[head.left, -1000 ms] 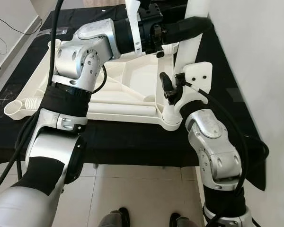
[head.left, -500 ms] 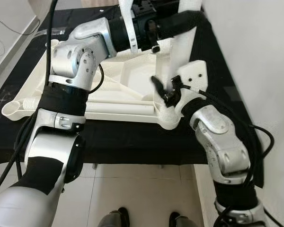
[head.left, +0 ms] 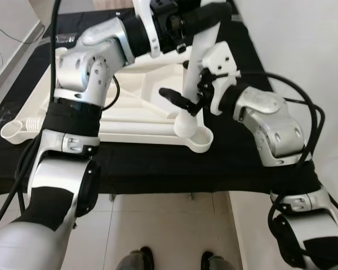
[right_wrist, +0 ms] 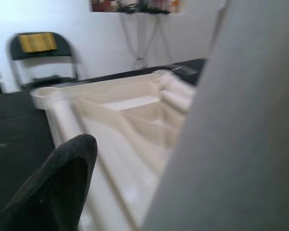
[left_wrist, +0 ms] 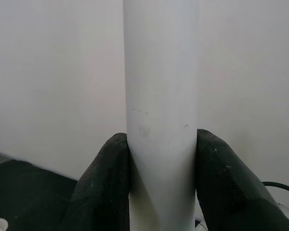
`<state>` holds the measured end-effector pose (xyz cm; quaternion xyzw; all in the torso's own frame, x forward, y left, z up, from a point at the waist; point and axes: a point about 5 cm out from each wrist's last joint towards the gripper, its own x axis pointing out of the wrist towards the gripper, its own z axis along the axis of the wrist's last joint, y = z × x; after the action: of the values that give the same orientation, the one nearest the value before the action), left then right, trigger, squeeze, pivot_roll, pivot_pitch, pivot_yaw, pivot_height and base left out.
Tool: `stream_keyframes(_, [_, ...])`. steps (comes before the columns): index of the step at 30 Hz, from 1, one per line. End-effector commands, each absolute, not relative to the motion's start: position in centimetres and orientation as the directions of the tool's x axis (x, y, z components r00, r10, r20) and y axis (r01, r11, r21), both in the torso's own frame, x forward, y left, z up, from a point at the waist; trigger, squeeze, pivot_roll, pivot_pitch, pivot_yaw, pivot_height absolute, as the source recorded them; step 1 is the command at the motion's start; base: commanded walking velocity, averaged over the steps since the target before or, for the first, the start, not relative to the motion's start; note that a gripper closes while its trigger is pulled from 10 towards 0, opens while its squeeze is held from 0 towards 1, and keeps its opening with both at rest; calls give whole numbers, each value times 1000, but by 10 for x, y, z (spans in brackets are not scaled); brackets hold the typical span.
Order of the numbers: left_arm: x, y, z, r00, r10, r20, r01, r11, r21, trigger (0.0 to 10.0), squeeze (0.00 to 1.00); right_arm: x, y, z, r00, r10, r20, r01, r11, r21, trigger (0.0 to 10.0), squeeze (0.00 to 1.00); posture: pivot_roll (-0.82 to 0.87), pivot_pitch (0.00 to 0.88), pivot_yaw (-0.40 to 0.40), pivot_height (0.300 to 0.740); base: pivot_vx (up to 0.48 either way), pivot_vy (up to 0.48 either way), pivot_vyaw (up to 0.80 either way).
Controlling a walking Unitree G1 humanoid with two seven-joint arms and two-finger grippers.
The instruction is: Building children table
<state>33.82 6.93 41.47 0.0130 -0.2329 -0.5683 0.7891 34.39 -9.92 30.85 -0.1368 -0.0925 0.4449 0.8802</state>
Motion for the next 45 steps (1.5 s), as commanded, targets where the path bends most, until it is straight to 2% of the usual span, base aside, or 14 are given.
stream_keyframes(1, [329, 64, 424, 161, -912, 378, 907, 288, 309, 0, 0, 339, -85, 299, 504, 864, -11, -835, 483, -264, 10000, 0, -55, 212, 60, 740, 0, 0, 0])
stream_keyframes(3, [329, 64, 424, 157, -910, 384, 907, 287, 308, 0, 0, 338, -83, 296, 481, 876, -21, -854, 463, -236, 9216, 0, -55, 212, 60, 740, 0, 0, 0])
stream_keyframes(4, [329, 64, 425, 152, -908, 390, 909, 284, 305, 0, 0, 339, -80, 295, 471, 882, -9, -867, 462, -187, 0, 0, -60, 211, 58, 740, 0, 0, 0])
stream_keyframes(22, [325, 46, 429, -12, -899, 439, 950, 126, 284, 0, 0, 342, -58, 289, 259, 962, 90, -965, 255, 52, 0, 0, -68, 194, 41, 740, 0, 0, 0])
stream_keyframes(24, [326, 45, 429, -2, -895, 445, 951, 135, 277, 1529, 0, 343, -57, 290, 267, 959, 95, -963, 263, 53, 0, 0, -68, 194, 41, 740, 0, 0, 0])
stream_keyframes(25, [329, 46, 429, 27, -886, 462, 948, 169, 268, 10000, 0, 345, -58, 291, 289, 951, 109, -957, 285, 49, 0, 0, -73, 184, 42, 740, 0, 0, 0])
stream_keyframes(26, [331, 48, 429, 42, -877, 478, 950, 184, 253, 10000, 196, 347, -58, 292, 311, 943, 122, -950, 308, 45, 0, 0, -73, 184, 42, 740, 0, 0, 0])
stream_keyframes(27, [331, 48, 429, 42, -877, 478, 950, 184, 253, 10000, 196, 347, -58, 292, 311, 943, 122, -950, 308, 45, 0, 0, -73, 184, 42, 740, 0, 0, 0])
stream_keyframes(28, [333, 51, 430, 62, -866, 495, 952, 201, 233, 10000, 1000, 349, -61, 294, 344, 929, 137, -939, 342, 40, 0, 0, -73, 184, 42, 740, 0, 0, 0])
stream_keyframes(34, [339, 70, 434, 125, -840, 528, 971, 213, 110, 10000, 1000, 354, -74, 295, 467, 882, 66, -865, 471, -171, 0, 0, -74, 164, 46, 740, 0, 0, 0])
stream_keyframes(35, [340, 72, 432, 132, -847, 515, 974, 208, 92, 10000, 667, 354, -76, 294, 486, 873, 31, -841, 477, -254, 0, 0, -74, 158, 49, 740, 0, 0, 0])
stream_keyframes(36, [340, 72, 432, 132, -847, 515, 974, 208, 92, 10000, 667, 354, -76, 294, 486, 873, 31, -841, 477, -254, 0, 0, -74, 158, 49, 740, 0, 0, 0])
stream_keyframes(37, [340, 75, 431, 133, -859, 494, 978, 193, 73, 10000, 0, 354, -78, 295, 512, 859, 3, -806, 481, -345, 0, 0, -73, 153, 52, 740, 0, 0, 0])
stream_keyframes(45, [341, 89, 419, 185, -906, 380, 978, 208, 19, 10000, 0, 353, -83, 302, 600, 797, -66, -635, 424, -646, 0, 0, -60, 125, 61, 740, 0, 0, 0])
